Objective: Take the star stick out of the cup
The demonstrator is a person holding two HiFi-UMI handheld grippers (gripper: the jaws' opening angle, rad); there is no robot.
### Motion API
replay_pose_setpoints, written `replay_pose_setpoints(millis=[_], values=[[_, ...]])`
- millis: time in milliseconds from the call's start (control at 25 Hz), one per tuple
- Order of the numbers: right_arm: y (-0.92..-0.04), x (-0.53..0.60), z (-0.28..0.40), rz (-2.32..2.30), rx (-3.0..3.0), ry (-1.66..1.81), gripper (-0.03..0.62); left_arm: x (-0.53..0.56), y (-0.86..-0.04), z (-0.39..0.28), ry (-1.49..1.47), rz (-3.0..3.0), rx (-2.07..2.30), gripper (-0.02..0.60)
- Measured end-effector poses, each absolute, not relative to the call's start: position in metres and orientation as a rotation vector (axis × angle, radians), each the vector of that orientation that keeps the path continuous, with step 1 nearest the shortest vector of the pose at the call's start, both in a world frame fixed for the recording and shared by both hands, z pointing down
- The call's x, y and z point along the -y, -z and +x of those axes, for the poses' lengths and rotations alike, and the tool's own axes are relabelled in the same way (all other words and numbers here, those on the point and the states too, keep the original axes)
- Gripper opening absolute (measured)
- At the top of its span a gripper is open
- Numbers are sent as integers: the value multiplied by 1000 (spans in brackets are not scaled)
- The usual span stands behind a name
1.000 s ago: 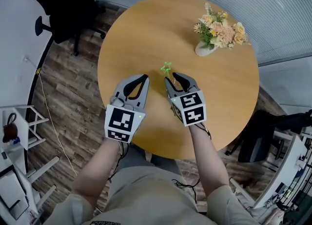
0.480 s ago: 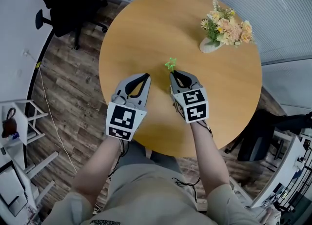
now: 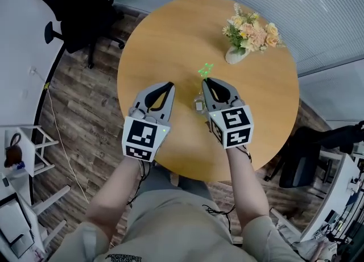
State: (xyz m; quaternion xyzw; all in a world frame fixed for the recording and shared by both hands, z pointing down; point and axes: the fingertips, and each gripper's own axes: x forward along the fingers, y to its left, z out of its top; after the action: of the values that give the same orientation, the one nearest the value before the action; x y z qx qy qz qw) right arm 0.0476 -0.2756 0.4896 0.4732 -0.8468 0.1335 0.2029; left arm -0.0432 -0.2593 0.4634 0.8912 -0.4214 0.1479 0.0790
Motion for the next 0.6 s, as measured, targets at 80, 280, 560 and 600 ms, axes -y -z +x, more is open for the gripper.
replay_pose_setpoints(millis=[80, 280, 560, 600], values=[[-463, 273, 54, 1362, 2392, -344, 38, 259, -448, -41, -427, 2698, 1269, 23], [-385, 262, 69, 1459, 2441, -165, 38, 261, -406, -33, -371, 2778, 1287, 23], [-289, 229, 85, 1557, 2565, -17, 38, 253, -340, -24, -280, 2893, 1322, 23], [-278, 224, 88, 1575, 2573, 9, 38, 251, -331, -24, -273, 2911, 1329, 23]])
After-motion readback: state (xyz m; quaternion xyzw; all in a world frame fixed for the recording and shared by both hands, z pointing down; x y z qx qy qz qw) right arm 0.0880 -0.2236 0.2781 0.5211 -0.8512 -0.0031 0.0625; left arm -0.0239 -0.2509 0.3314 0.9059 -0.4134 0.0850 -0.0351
